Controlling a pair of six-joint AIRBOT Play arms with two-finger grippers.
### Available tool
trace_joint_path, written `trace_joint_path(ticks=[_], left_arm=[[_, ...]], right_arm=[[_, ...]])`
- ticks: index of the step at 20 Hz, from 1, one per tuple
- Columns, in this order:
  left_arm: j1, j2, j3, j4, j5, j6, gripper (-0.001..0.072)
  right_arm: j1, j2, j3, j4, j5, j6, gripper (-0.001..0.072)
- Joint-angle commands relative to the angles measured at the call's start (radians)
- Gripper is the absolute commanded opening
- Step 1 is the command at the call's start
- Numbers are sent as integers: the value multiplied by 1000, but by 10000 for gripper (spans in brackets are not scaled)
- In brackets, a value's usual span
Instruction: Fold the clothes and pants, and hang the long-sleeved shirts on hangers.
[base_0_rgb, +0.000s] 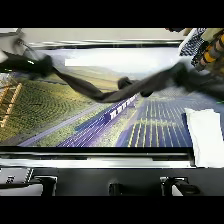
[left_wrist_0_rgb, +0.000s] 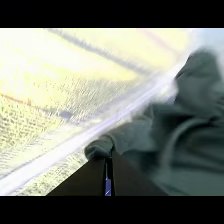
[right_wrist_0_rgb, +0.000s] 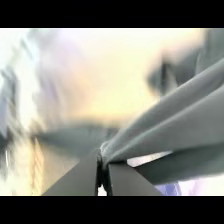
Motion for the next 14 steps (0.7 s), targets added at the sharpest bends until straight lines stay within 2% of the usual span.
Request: trace_joint_path(ticks=[1, 3, 6, 8, 11, 14], left_arm=[[99, 235, 34, -21, -39, -101, 15], [125, 387, 34, -21, -52, -154, 16], [127, 580, 34, 16, -28, -165, 15], [127, 673, 34, 69, 9, -165, 15], [127, 740, 34, 135, 65, -187, 15], [123, 722, 6, 130, 63, -186, 15]], right_arm=[[-177, 123, 360, 3, 63, 73, 32], [-209, 171, 518, -4, 34, 93, 32], [-209, 212, 669, -53, -33, 100, 31], [-209, 220, 687, -89, -50, 156, 31], [-209, 181, 687, -100, 65, 208, 31], [-209, 86, 686, -98, 265, 254, 31]])
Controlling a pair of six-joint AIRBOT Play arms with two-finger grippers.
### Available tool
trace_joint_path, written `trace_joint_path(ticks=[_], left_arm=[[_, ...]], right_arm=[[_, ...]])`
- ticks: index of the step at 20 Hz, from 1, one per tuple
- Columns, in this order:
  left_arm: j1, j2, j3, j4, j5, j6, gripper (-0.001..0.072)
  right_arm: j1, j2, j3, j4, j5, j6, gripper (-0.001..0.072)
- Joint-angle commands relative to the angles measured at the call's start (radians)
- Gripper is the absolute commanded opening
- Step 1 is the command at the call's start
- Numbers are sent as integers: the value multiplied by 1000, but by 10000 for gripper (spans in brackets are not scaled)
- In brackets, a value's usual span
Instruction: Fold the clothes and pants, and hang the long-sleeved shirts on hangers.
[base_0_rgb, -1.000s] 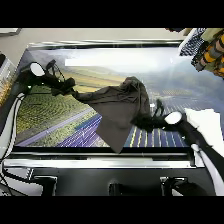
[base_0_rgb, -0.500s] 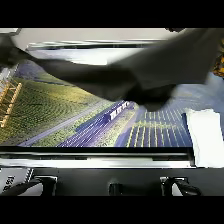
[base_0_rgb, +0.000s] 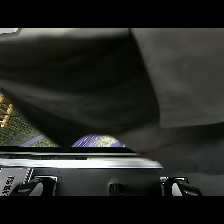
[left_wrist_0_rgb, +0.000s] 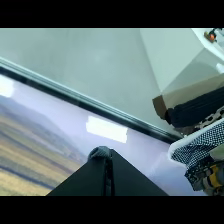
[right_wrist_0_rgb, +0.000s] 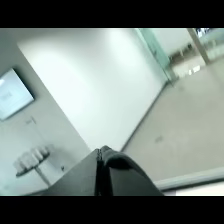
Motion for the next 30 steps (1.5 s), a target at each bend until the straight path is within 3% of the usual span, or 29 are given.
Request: trace_joint_path(ticks=[1, 4, 6, 9, 12, 16, 20, 22, 24, 25, 27, 28, 30], left_arm=[[0, 4, -50, 28, 22, -11, 15], [-1, -109, -169, 28, 39, 42, 16], [-5, -244, -253, 27, 68, 49, 15], [-40, -479, -308, 28, 164, 49, 15], [-85, -706, -307, 27, 341, 49, 15], [-156, -856, -307, 27, 583, 49, 16], [-222, -914, -307, 28, 706, 49, 16], [-235, -939, -307, 27, 673, 49, 15], [-233, -951, -307, 27, 614, 49, 55], [-224, -951, -306, 28, 582, 49, 131], [-182, -942, -282, 28, 450, 50, 379], [-151, -930, -272, 28, 369, 51, 415], [-90, -887, -270, 40, 212, 130, 415]], right_arm=[[1, -104, 12, -13, 228, 71, 31], [2, -270, -1, -10, 393, 66, 31], [45, -396, -23, -45, 414, 21, 31], [209, -607, -81, -240, 331, -41, 31], [303, -829, -90, -434, 151, 5, 31], [304, -1023, -90, -330, -90, 156, 32], [307, -1127, -90, -197, -153, 167, 33], [307, -1163, -90, -192, -132, 166, 73], [297, -1172, -90, -196, -68, 142, 263], [289, -1164, -89, -195, -23, 71, 304], [248, -1123, -89, -206, 112, -89, 409], [212, -1092, -90, -230, 187, -172, 464], [124, -1023, -91, -291, 319, -380, 473]])
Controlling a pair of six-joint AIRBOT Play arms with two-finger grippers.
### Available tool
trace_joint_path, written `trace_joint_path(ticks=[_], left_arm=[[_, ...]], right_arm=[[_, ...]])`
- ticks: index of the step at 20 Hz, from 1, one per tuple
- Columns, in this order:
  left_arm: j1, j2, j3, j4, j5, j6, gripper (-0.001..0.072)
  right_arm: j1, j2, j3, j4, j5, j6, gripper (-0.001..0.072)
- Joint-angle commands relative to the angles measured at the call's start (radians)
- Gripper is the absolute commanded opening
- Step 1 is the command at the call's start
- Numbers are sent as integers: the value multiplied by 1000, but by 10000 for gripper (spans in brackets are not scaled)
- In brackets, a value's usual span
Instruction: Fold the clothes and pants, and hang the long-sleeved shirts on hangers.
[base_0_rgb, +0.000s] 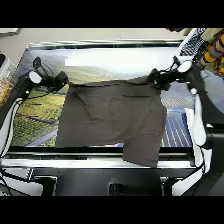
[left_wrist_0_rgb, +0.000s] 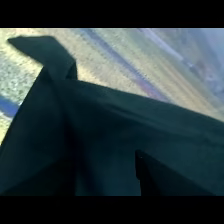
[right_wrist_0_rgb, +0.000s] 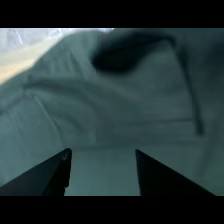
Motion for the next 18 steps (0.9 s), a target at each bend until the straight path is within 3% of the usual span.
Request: trace_joint_path(ticks=[1, 3, 5, 12, 18], left_arm=[[85, 50, 11, 40, -295, 96, 414], [107, 90, -14, 139, -446, 140, 414], [110, 154, -116, 224, -510, 138, 414], [100, 426, -510, 230, -482, 91, 410], [100, 446, -525, 230, -504, 91, 393]], right_arm=[[-145, 101, -19, -54, 220, -317, 471], [-272, 185, -119, 42, 236, -388, 470], [-361, 261, -283, 76, 307, -463, 470], [-428, 464, -932, 66, 237, -620, 470], [-428, 467, -1075, 136, 116, -728, 469]])
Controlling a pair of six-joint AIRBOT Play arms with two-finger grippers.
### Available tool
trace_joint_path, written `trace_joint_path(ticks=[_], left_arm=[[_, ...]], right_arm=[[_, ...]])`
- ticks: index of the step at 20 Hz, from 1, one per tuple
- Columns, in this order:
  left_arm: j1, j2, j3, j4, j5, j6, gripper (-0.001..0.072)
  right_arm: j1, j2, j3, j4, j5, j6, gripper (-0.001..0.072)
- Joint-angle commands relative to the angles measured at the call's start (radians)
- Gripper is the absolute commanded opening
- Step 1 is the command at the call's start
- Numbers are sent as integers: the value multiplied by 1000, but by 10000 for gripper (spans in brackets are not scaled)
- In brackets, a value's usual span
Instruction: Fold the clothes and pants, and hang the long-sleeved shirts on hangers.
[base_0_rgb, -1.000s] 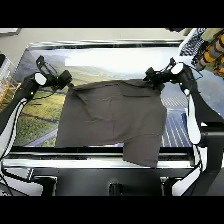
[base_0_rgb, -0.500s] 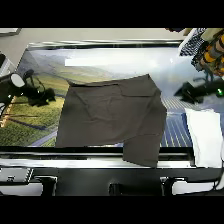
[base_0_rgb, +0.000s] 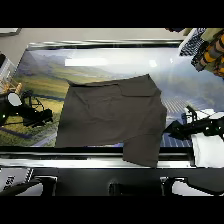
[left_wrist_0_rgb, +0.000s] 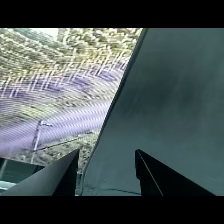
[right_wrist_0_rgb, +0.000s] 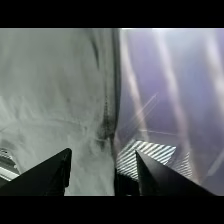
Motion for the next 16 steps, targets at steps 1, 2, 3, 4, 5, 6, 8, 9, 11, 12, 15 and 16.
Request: trace_joint_path(ticks=[1, 2, 3, 4, 5, 6, 8, 9, 11, 12, 15, 16], left_arm=[[1, 16, -19, 4, -13, -2, 393], [1, 16, -19, 4, -13, -2, 393], [1, 16, -19, 4, -13, -8, 393], [1, 16, -19, 4, -11, -21, 393], [1, 16, -19, 4, -8, -36, 393], [1, 16, -19, 4, -8, -39, 393], [1, 16, -19, 5, -8, -38, 393], [1, 16, -19, 5, -8, -34, 393], [1, 16, -19, 5, -10, -34, 393], [1, 16, -19, 5, -9, -34, 393], [1, 16, -19, 4, -10, -35, 393], [1, 16, -13, 5, -21, -34, 395]], right_arm=[[-3, 8, -65, 60, -72, -67, 468], [-3, 8, -65, 71, -82, -66, 467], [-3, 8, -65, 81, -88, -66, 467], [-3, 8, -65, 86, -92, -66, 467], [-3, 8, -65, 92, -92, -66, 467], [-1, 8, -69, 100, -92, -66, 466], [31, 8, -93, 101, -95, -66, 466], [58, 8, -112, 95, -101, -65, 466], [111, 8, -150, 95, -141, -55, 465], [134, 8, -161, 94, -166, -50, 390], [153, 9, -164, 97, -193, -50, 30], [153, 9, -163, 97, -193, -50, 31]])
